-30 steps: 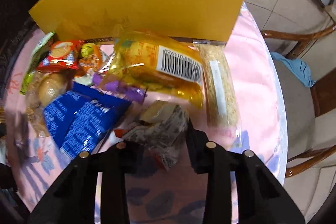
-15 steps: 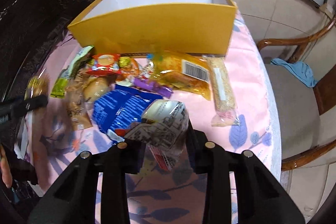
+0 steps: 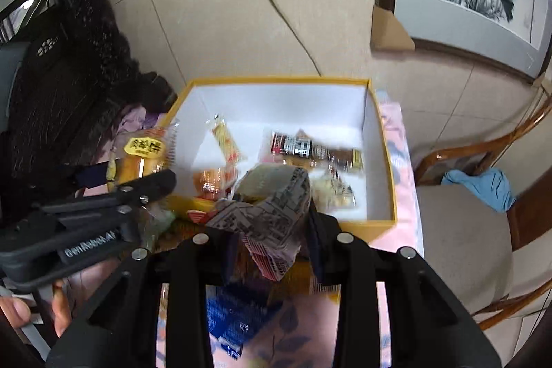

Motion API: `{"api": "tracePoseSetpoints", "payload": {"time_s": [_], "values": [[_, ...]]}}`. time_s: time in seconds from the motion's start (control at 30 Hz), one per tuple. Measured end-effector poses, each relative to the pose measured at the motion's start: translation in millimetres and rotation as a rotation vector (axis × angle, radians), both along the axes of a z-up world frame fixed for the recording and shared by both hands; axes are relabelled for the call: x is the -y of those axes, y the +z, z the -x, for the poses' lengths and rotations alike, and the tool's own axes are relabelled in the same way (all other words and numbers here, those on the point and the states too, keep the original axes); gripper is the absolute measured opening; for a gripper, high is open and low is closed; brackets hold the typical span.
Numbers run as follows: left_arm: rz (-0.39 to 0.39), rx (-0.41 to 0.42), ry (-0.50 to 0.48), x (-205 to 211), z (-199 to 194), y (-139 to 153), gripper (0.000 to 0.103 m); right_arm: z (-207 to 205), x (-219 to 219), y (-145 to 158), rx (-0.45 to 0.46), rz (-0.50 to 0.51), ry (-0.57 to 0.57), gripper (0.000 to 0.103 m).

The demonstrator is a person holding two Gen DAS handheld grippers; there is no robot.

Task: Organize snacks
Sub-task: 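Lower both held snacks into the yellow box and release them, then grasp clear rice-cracker stick with right tool while left tool grasps green-white bag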

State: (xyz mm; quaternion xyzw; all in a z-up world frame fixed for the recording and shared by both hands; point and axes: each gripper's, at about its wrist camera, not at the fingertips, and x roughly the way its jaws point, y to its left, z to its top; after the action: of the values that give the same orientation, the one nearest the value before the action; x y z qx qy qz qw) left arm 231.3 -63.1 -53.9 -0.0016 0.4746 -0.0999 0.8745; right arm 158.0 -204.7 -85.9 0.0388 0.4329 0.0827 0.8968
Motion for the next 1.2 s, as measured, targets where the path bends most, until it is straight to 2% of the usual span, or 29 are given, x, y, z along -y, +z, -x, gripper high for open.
{"api": "tracePoseSetpoints", "payload": {"time_s": [0.27,0.37,0.4,0.43,0.47,0.53,0.6,0.73,0.83,1.0,1.1,1.2], "values": [[0.005,-0.005,0.012,-3,-38,-3,0.059,-38,2,-9,-0.019,0.001,-0.001,0.034],[0.011,-0.011,0.007,-3,-50,-5,0.061,-52,7,-6,0.0,0.004,-0.023,0.038],[0.002,-0.018,0.006,-1,-56,-6,0.069,-57,9,-5,0.003,0.011,-0.027,0.055],[-0.014,-0.022,0.016,-1,-59,-6,0.071,-60,10,-4,0.005,0.029,-0.038,0.068],[-0.036,-0.023,0.037,-3,-63,-6,0.082,-65,13,-2,0.01,0.045,-0.045,0.069],[-0.018,-0.007,0.054,-11,-64,-2,0.096,-67,21,3,0.016,0.037,-0.043,0.07],[-0.002,0.013,0.078,-20,-61,2,0.096,-61,31,9,0.029,0.039,-0.047,0.071],[0.025,-0.002,0.099,-38,-42,0,0.096,-40,53,5,0.007,0.03,-0.047,0.077],[0.04,-0.008,0.12,-51,-15,-10,0.096,-12,69,-20,-0.045,0.039,-0.054,0.086],[0.038,-0.058,0.16,-69,41,-44,0.096,31,86,-106,-0.203,0.103,-0.09,0.086],[0.041,-0.13,0.168,-80,71,-67,0.096,43,89,-144,-0.253,0.114,-0.098,0.079],[0.027,-0.176,0.171,-88,91,-81,0.096,44,89,-163,-0.261,0.119,-0.116,0.075]]}}
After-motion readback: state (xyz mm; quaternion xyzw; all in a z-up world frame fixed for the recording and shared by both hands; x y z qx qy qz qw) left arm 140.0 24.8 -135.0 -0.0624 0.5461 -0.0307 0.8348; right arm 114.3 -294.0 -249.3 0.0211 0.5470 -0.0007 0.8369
